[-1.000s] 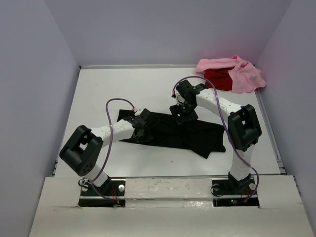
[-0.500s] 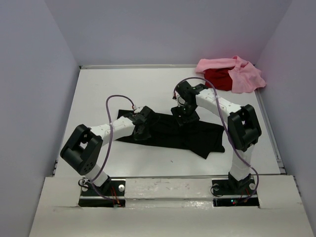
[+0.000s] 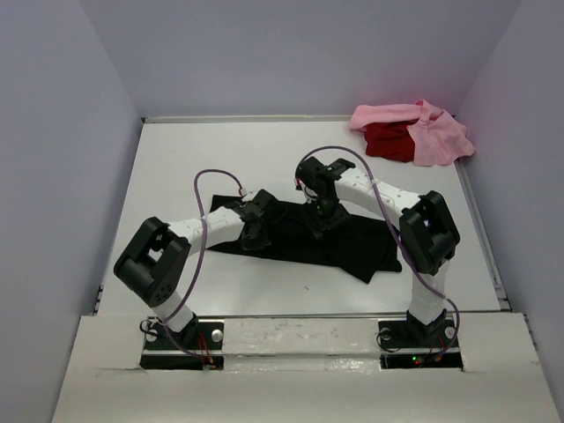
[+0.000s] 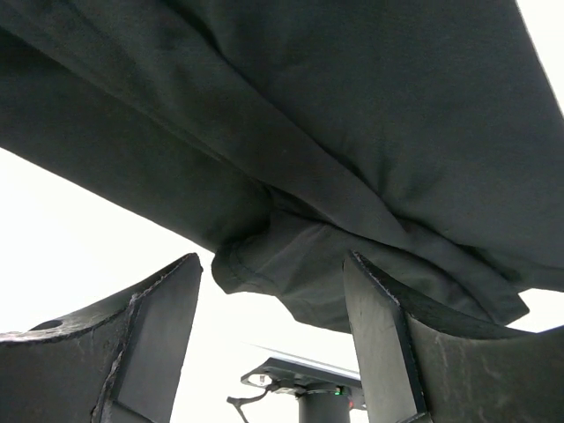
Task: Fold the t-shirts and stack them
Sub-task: Fold the tshirt
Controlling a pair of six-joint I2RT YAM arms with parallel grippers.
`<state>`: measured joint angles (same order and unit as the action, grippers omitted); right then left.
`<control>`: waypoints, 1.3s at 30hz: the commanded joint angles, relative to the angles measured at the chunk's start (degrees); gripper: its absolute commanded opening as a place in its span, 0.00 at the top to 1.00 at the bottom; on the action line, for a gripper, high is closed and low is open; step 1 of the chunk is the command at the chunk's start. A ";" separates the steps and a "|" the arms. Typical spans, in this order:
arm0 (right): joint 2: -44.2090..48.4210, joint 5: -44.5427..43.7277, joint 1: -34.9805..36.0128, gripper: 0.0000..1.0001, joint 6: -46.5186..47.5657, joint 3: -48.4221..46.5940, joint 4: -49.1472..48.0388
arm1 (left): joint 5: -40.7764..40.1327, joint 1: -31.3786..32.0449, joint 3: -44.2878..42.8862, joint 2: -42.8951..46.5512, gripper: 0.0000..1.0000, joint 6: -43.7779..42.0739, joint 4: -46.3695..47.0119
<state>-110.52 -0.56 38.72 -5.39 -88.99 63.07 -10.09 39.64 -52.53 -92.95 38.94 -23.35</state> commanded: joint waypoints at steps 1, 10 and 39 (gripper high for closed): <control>1.88 -4.80 -0.31 0.30 1.17 -2.15 0.04 | 1.73 -0.70 0.76 -3.20 0.93 -0.36 1.29; 2.50 -4.20 -0.31 0.45 0.29 2.59 -4.00 | 4.11 -2.63 1.29 -2.94 0.93 -0.88 2.35; -2.07 -1.11 0.22 0.77 -0.85 3.21 -7.35 | 4.20 -4.22 2.26 -1.89 0.93 -2.11 2.17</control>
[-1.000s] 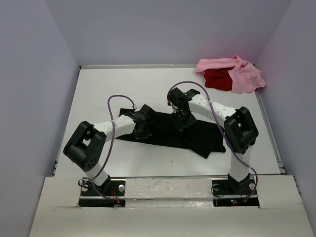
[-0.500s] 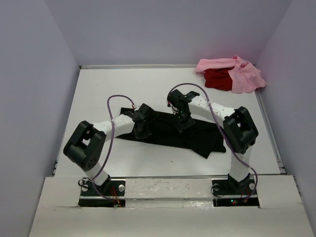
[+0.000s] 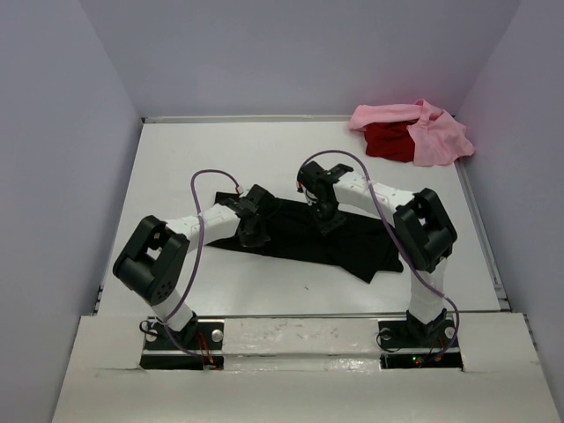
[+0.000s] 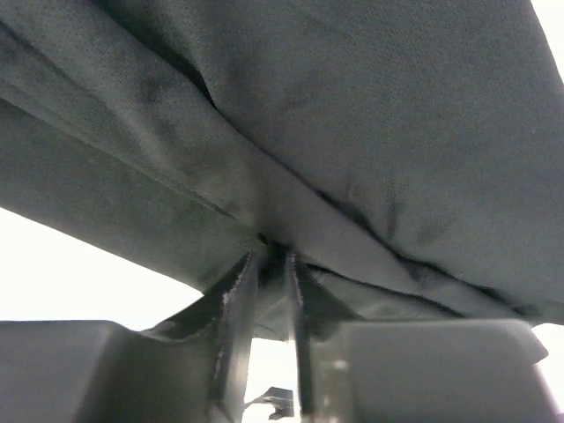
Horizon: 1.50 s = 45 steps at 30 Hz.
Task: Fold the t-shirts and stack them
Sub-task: Fold the tshirt
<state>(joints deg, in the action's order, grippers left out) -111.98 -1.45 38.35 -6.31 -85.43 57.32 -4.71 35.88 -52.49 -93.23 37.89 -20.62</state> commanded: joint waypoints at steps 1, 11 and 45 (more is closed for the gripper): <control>-0.52 -0.65 0.59 0.88 0.07 -0.44 -1.51 | -1.18 -0.46 2.22 -1.60 0.93 -1.06 -0.47; -0.95 -2.59 0.59 1.00 0.50 -2.72 0.33 | -1.09 -0.55 2.30 -1.87 0.93 -1.24 -0.12; -8.07 -9.36 -4.60 1.00 2.09 -15.29 4.38 | -2.41 -0.72 2.83 -1.43 0.93 -1.94 -1.17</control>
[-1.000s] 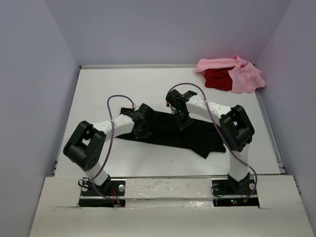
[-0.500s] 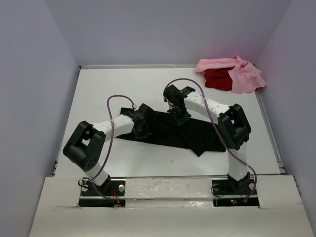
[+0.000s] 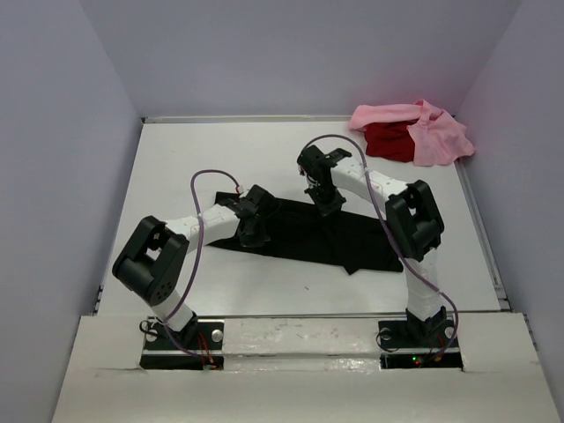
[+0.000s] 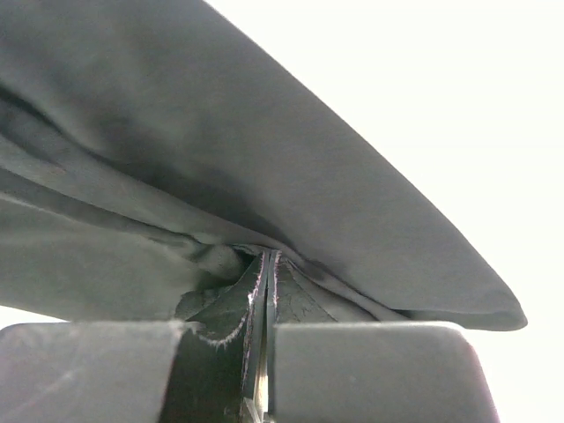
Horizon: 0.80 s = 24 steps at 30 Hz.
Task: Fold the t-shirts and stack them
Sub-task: Fold the tshirt
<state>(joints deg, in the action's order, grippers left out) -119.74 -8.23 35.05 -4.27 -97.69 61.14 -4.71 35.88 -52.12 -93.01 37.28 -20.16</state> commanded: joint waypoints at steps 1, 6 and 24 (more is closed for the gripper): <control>-0.23 -2.84 -1.91 1.00 -0.03 -3.21 0.55 | -2.41 -0.72 2.55 -1.73 0.94 -1.33 -1.72; -0.93 -2.94 -2.97 1.00 0.06 -4.17 0.55 | -2.41 -0.63 2.20 -1.91 0.93 -1.59 -1.81; -2.87 -6.62 -3.58 0.56 -2.75 -5.67 -1.55 | -2.50 -0.63 0.70 -2.70 0.93 -2.03 -2.34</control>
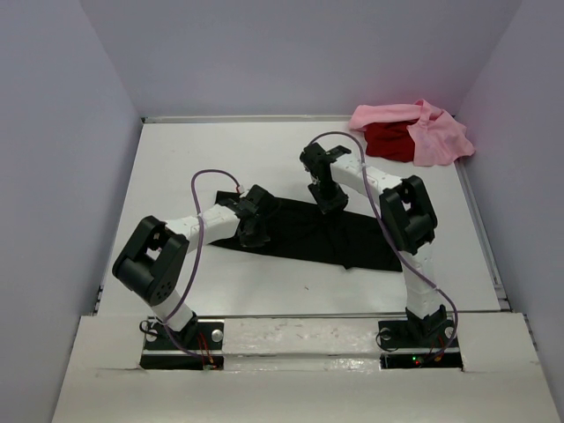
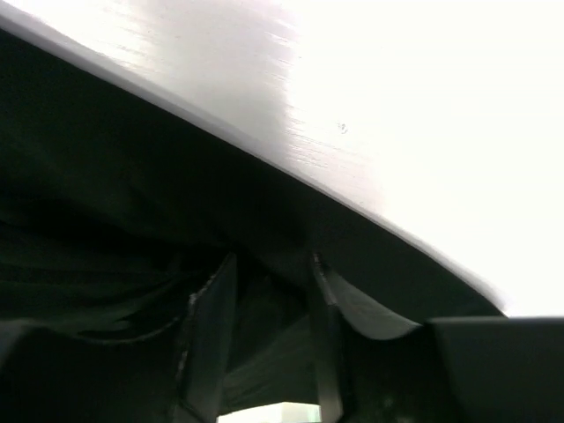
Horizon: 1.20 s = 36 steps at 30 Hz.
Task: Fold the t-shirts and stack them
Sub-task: Fold the tshirt
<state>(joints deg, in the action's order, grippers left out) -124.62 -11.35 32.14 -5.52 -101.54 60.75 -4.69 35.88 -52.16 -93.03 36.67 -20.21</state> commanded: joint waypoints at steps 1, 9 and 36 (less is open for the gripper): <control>2.62 -3.24 -0.68 0.54 -1.77 -1.65 -1.16 | -2.43 -0.63 0.66 -2.77 0.93 -1.42 -2.29; 10.26 4.04 -5.86 0.54 -4.06 -0.33 -1.69 | -2.34 -0.63 0.13 -3.38 0.93 -1.77 -2.29; 56.49 48.02 -34.60 0.60 -39.56 50.20 -27.79 | -2.78 -0.98 -3.21 -3.73 0.93 -2.92 -4.49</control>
<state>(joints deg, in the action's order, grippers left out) -72.05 33.15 -2.35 -36.01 -54.78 39.05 -5.13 35.53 -54.81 -95.02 35.31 -21.69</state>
